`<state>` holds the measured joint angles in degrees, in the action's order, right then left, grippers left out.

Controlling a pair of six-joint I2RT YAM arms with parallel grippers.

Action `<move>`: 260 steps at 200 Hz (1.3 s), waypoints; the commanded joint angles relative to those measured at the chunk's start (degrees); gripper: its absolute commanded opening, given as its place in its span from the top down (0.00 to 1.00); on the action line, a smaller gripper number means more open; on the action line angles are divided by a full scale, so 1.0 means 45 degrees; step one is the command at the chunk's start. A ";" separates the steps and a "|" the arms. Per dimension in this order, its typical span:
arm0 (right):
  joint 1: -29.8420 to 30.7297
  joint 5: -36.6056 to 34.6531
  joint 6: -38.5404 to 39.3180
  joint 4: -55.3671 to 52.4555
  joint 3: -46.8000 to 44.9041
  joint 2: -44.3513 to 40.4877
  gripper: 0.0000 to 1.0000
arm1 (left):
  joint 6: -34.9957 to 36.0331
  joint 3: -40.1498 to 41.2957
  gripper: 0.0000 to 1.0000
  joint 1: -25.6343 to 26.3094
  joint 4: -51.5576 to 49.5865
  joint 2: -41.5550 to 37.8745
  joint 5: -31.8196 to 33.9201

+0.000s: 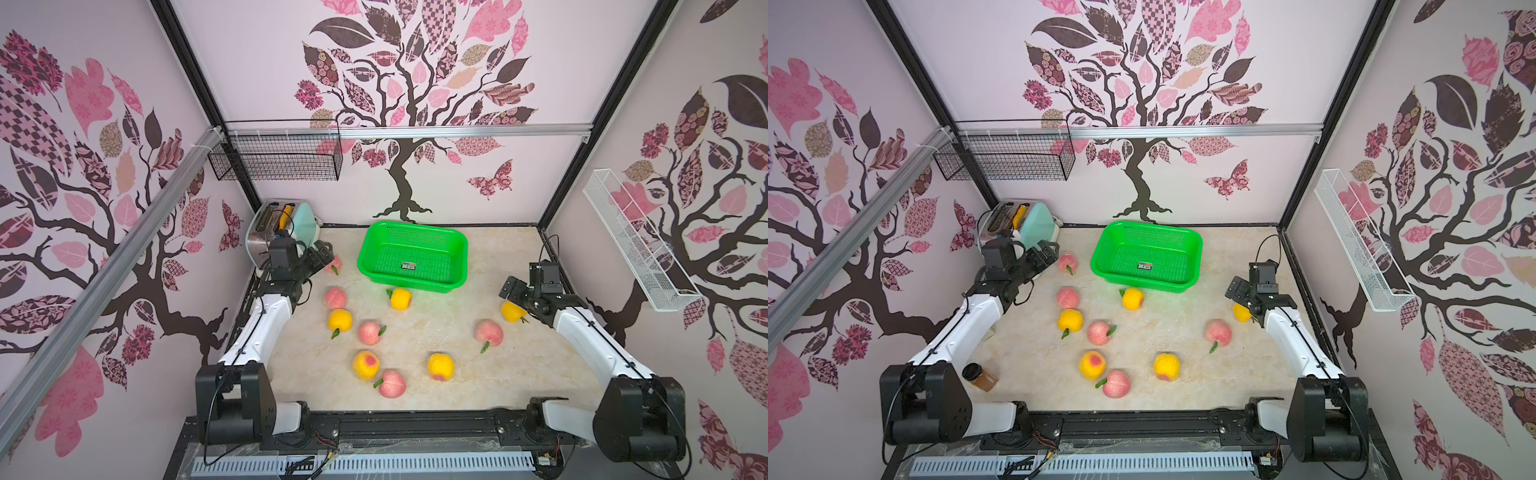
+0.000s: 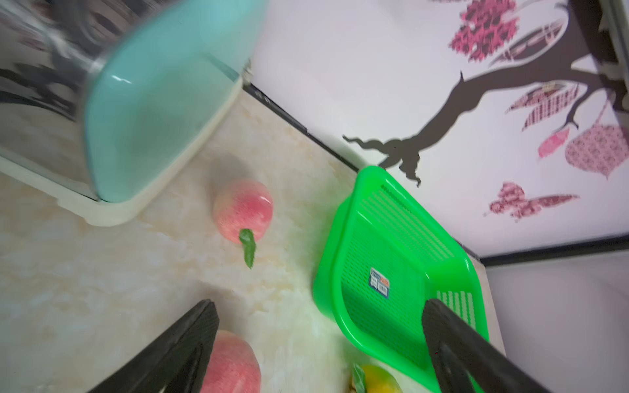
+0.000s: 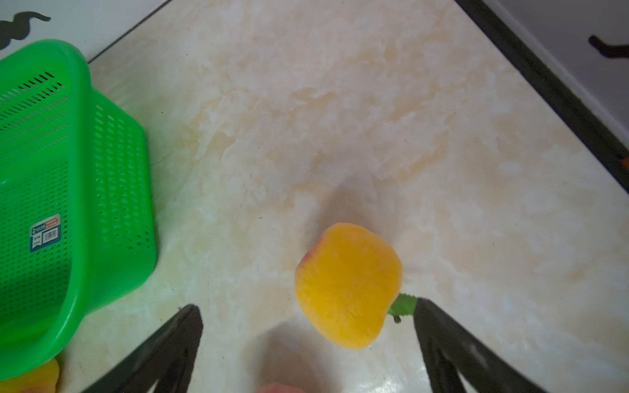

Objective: Put the peaches into the basket
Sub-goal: Pick up the peach from the center of the board.

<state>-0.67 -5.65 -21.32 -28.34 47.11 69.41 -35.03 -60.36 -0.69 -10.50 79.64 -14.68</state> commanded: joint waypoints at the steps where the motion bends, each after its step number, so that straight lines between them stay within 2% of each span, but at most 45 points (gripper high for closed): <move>1: -0.0436 0.0277 -0.0804 -0.1286 -0.0156 -0.0655 0.01 | 0.1018 -0.1231 0.02 0.0274 -0.3760 0.0862 -0.2314; 29: -0.0681 0.0251 -0.0718 -0.1853 0.0035 -0.0335 0.00 | 0.2851 -0.2486 0.02 0.0515 -0.6047 0.1731 -0.2988; 52: -0.0701 0.0425 -0.0756 -0.1933 0.0183 0.0148 0.00 | 0.4037 -0.3111 0.02 0.0560 -0.7484 0.2075 -0.2771; 73: -0.0707 0.0768 -0.0798 -0.1853 0.0340 0.0731 0.00 | 0.4543 -0.3226 0.02 0.0533 -0.7779 0.2375 -0.2354; 140: -0.0716 0.0905 -0.1056 -0.1284 0.0951 0.2550 0.00 | 0.4223 -0.3143 0.02 0.0463 -0.7379 0.2980 -0.3277; 168: -0.0722 0.0796 -0.1003 -0.0981 0.1058 0.3498 0.00 | 0.4520 -0.3089 0.02 0.0322 -0.7526 0.2738 -0.2689; 205: -0.0725 0.0860 -0.0763 -0.1093 0.1362 0.4501 0.00 | 0.4601 -0.3125 0.02 0.0299 -0.7653 0.2735 -0.2669; 260: -0.0716 0.0233 -0.0162 -0.1461 0.1592 0.4217 0.14 | 0.4313 -0.2859 0.02 0.0308 -0.7139 0.2317 -0.2621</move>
<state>-3.62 -2.35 -23.99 -33.39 51.33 89.69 -15.62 -73.82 0.82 -43.68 91.55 -27.11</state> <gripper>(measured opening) 0.883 0.982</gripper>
